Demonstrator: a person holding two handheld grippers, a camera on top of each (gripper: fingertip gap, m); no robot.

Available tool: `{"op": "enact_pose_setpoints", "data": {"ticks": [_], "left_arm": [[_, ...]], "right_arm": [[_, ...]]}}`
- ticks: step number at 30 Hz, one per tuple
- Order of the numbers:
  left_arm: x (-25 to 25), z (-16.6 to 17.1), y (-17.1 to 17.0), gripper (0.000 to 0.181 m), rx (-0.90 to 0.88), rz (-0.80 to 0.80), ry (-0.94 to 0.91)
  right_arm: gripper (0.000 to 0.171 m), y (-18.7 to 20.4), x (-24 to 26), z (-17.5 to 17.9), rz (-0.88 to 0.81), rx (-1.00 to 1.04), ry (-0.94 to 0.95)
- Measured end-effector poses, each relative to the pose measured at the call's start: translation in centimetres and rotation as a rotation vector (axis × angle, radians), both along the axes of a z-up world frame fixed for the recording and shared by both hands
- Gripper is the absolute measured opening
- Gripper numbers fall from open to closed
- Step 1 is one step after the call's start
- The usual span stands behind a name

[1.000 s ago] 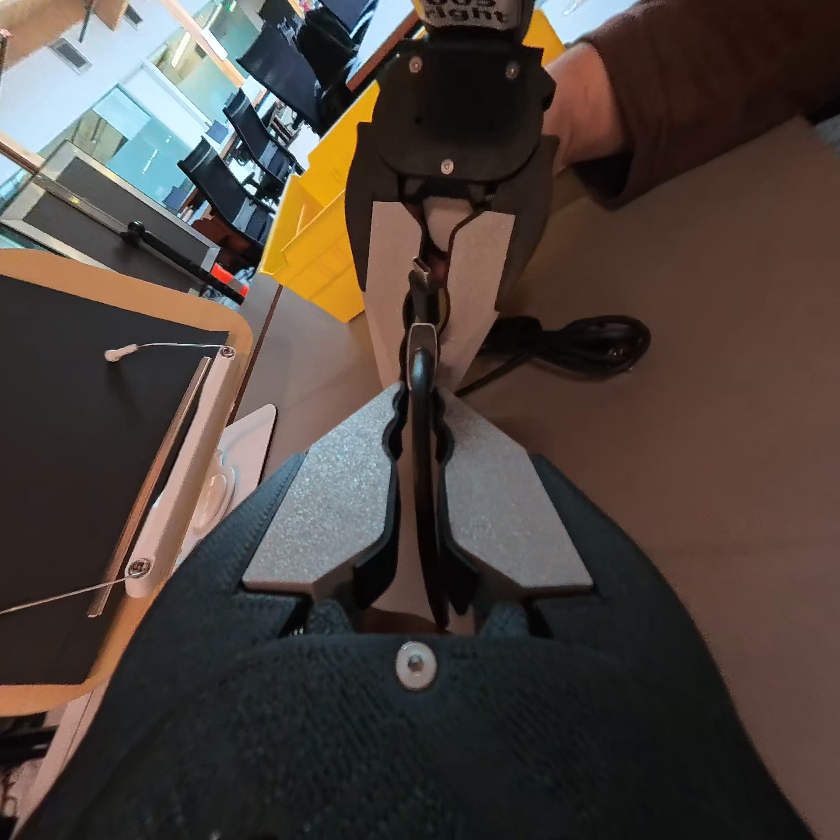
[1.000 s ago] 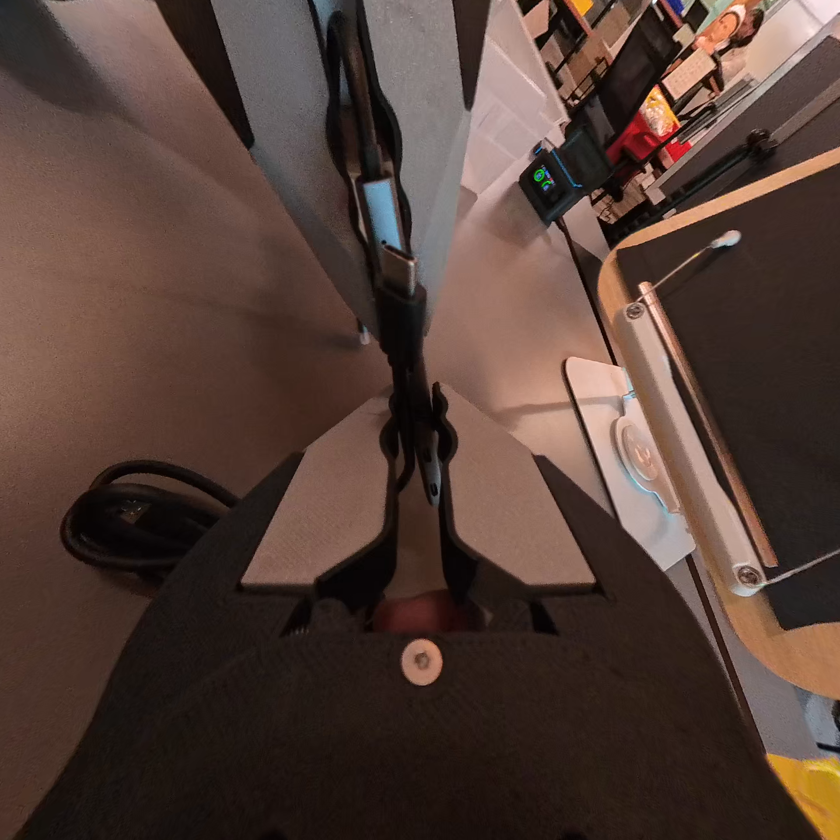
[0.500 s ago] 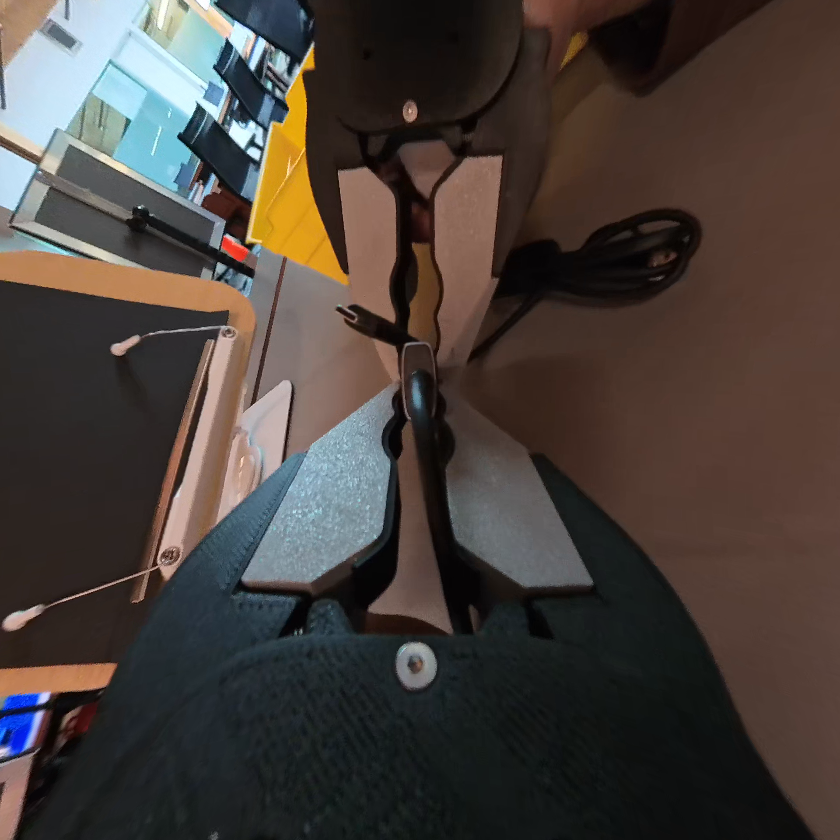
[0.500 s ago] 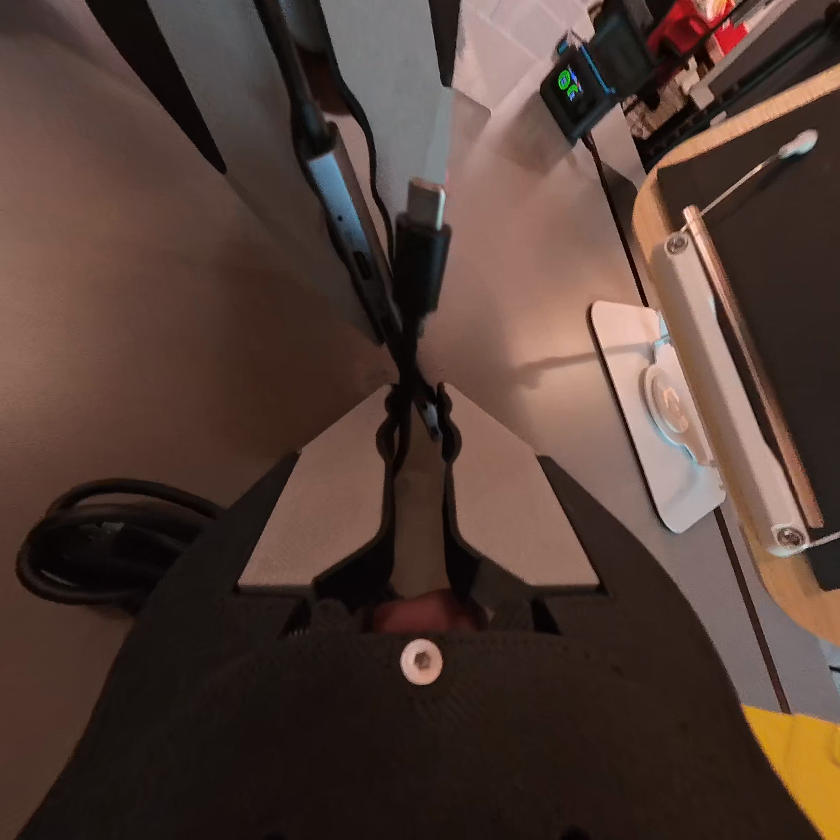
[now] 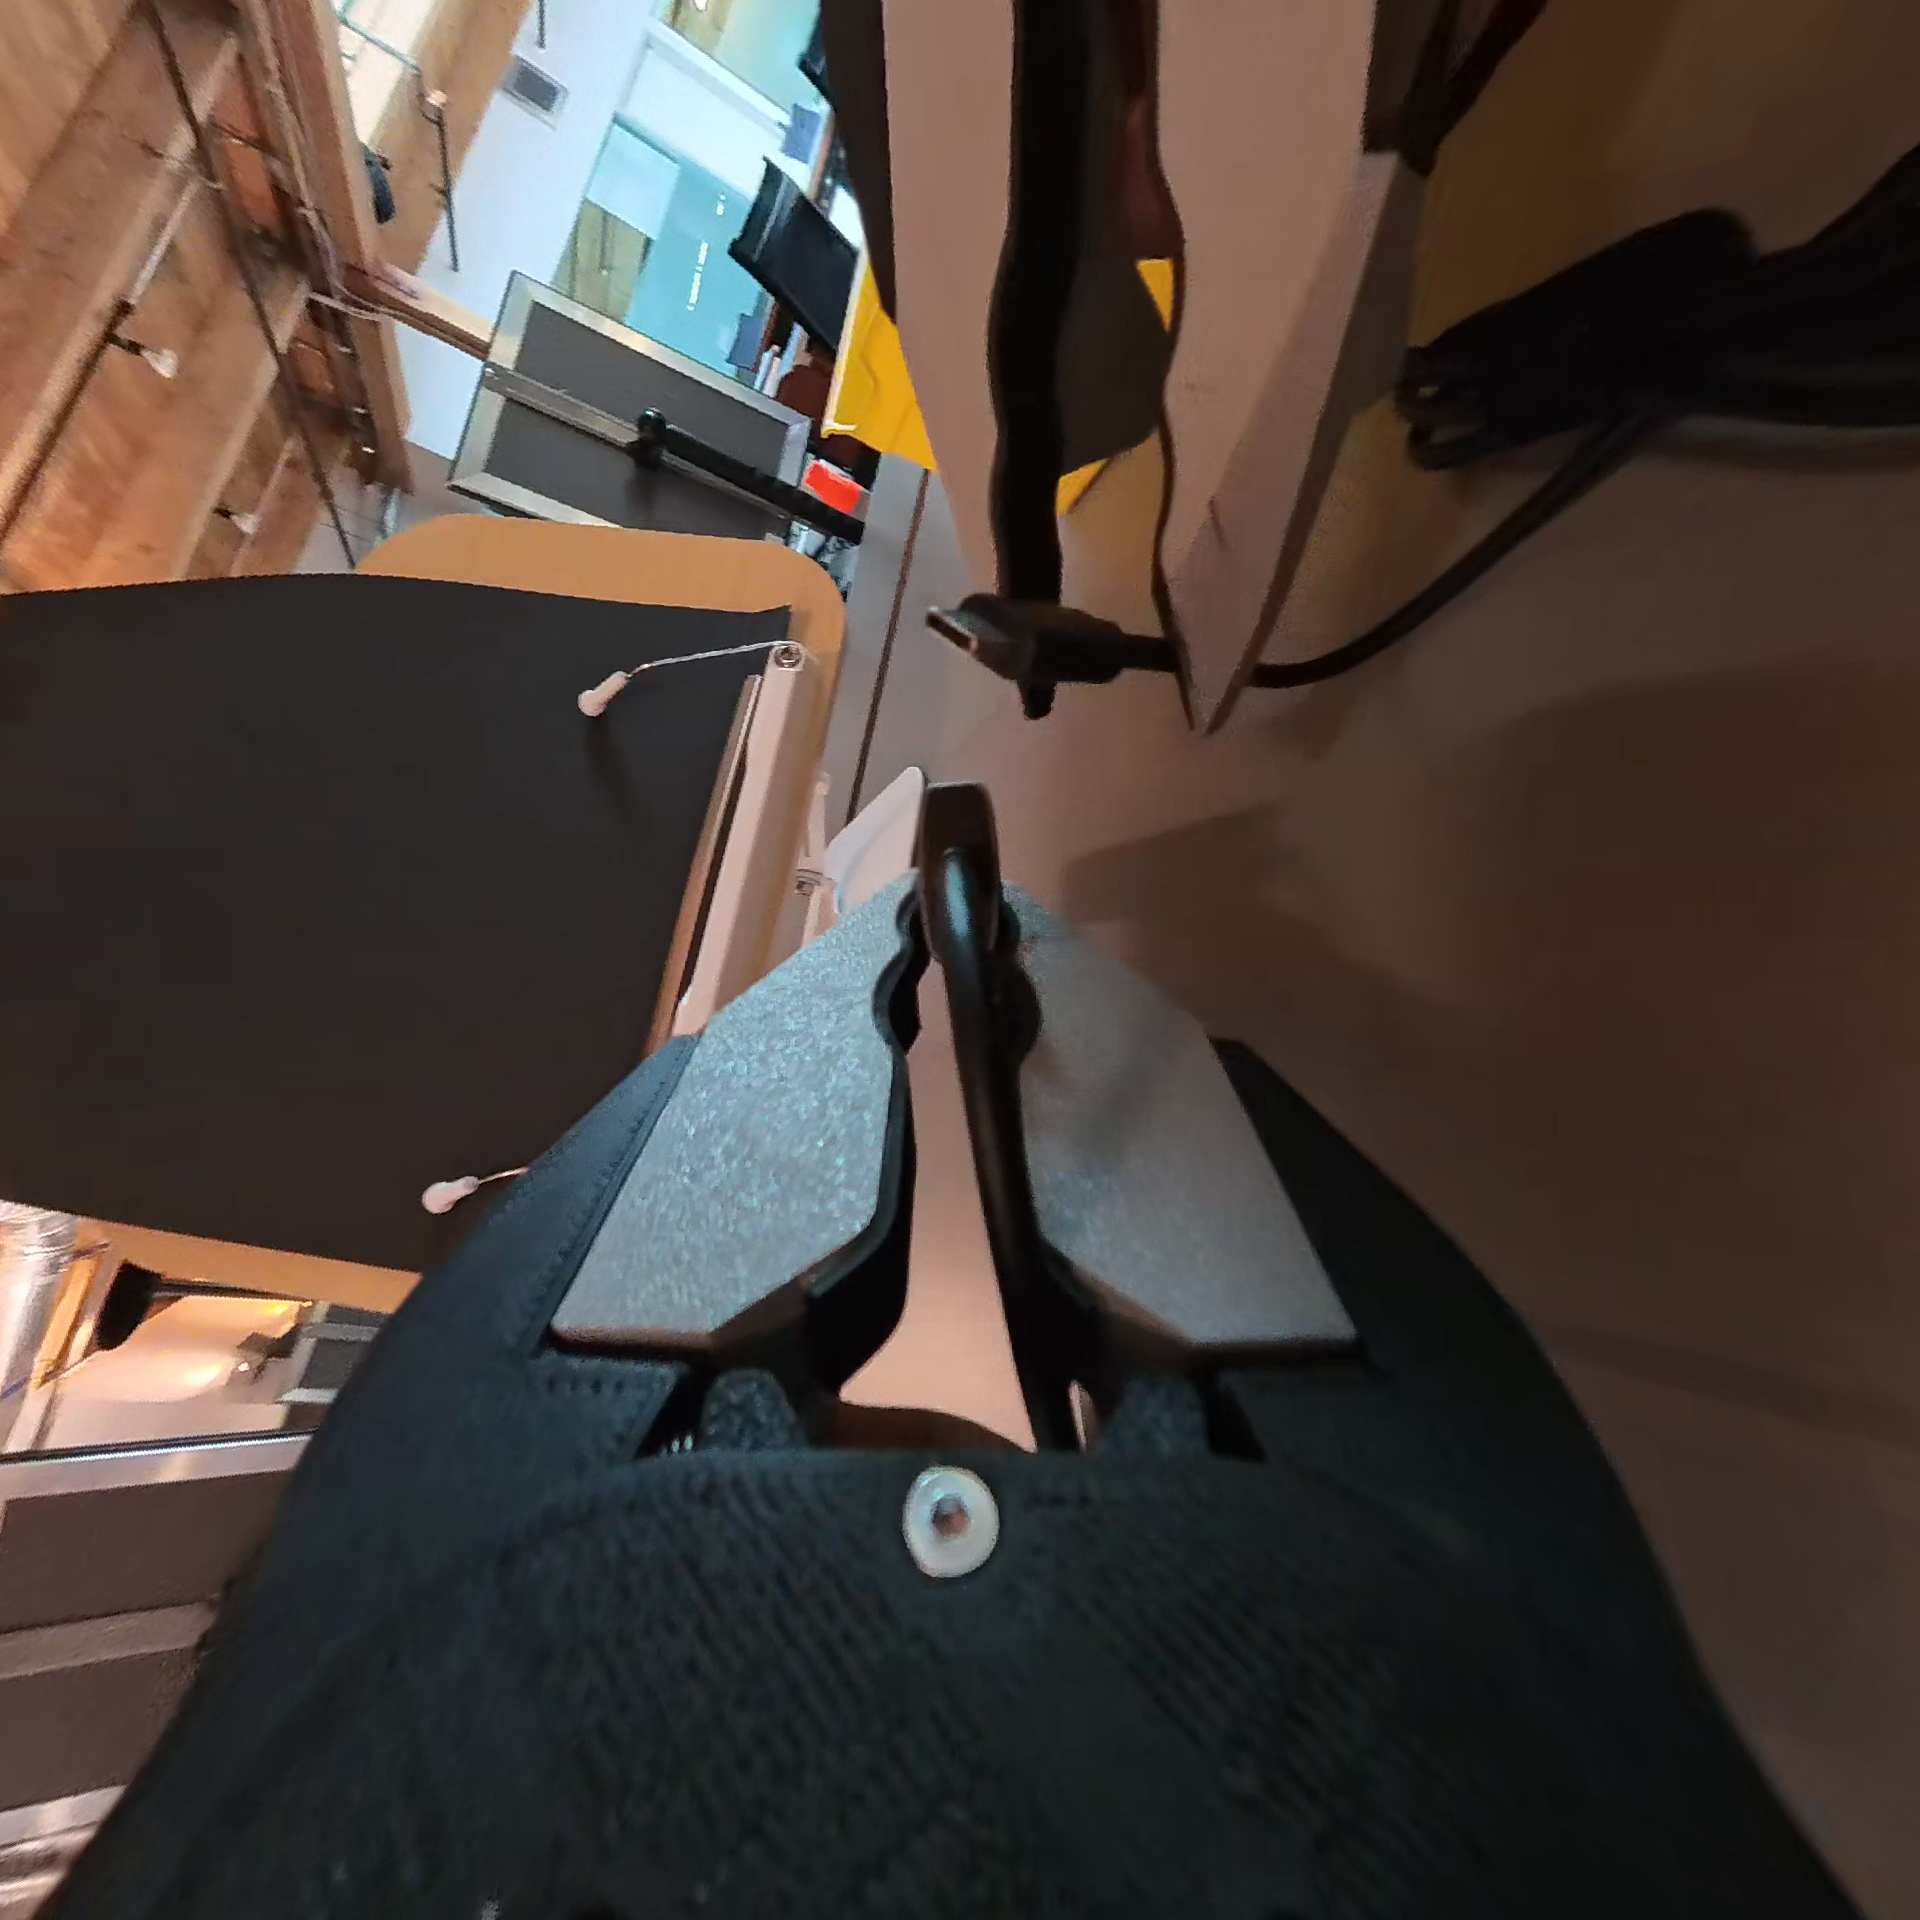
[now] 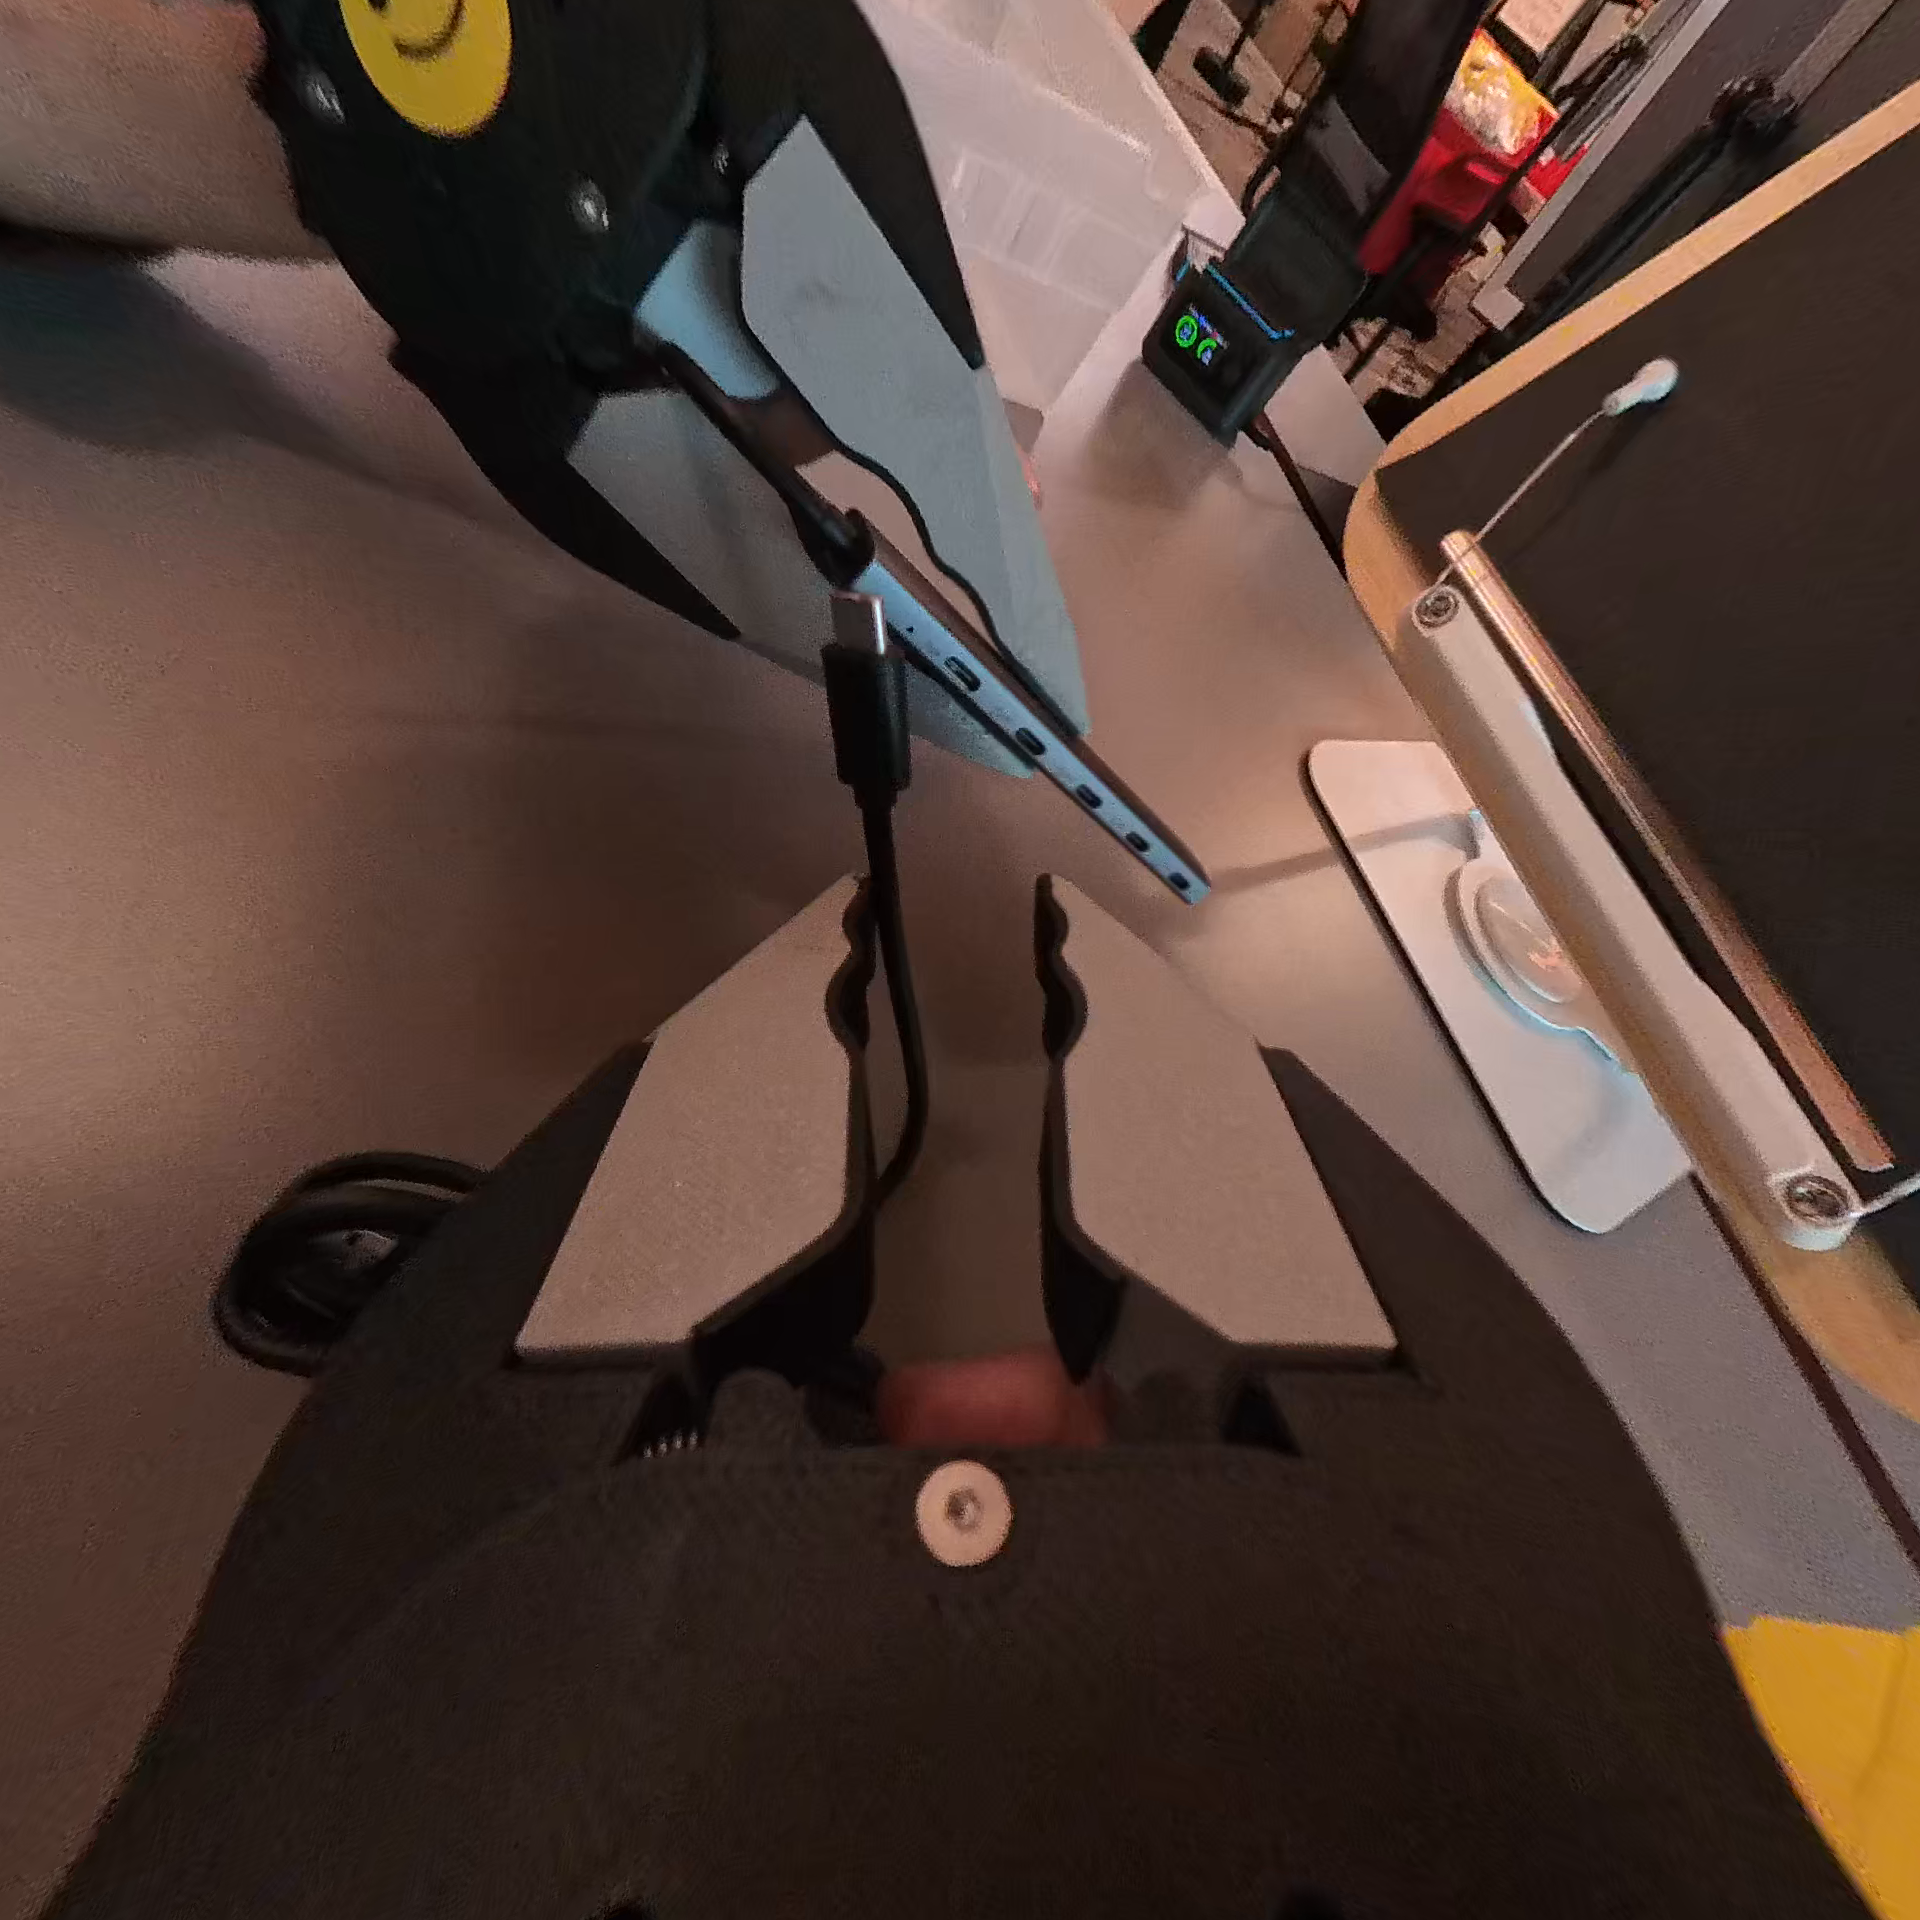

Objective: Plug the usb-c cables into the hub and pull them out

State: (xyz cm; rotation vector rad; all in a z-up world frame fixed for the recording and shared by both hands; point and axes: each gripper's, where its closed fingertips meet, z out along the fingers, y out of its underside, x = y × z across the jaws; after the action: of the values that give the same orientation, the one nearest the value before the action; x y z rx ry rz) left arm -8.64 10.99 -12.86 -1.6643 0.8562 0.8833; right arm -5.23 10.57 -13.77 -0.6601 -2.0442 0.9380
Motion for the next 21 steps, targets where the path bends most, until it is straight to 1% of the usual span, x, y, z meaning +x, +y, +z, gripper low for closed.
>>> {"op": "enact_pose_setpoints", "data": {"ticks": [7,13,15,18,20,21], "left_arm": [[-1.3,1.1,0.0,0.007,0.094,0.054,0.077],[-2.5,0.9,-0.6,0.007,0.117,0.115,0.132],[-3.0,1.4,-1.1,0.007,0.146,0.136,0.136],[-3.5,2.2,-1.8,0.007,0.187,0.161,0.133],[-3.5,2.5,-2.1,0.007,0.205,0.168,0.150],[-3.5,2.7,-2.2,0.008,0.215,0.170,0.162]], "right_arm": [[0.025,-1.2,0.6,0.7,0.062,-0.055,0.010],[0.027,-2.0,1.0,0.3,0.094,-0.008,0.020],[0.027,-2.2,1.4,0.2,0.108,0.017,0.022],[0.028,-1.7,1.6,0.6,0.059,0.059,0.073],[0.028,-1.8,2.0,1.4,0.034,0.032,0.112],[0.025,-2.0,2.2,1.7,0.028,0.009,0.127]]}}
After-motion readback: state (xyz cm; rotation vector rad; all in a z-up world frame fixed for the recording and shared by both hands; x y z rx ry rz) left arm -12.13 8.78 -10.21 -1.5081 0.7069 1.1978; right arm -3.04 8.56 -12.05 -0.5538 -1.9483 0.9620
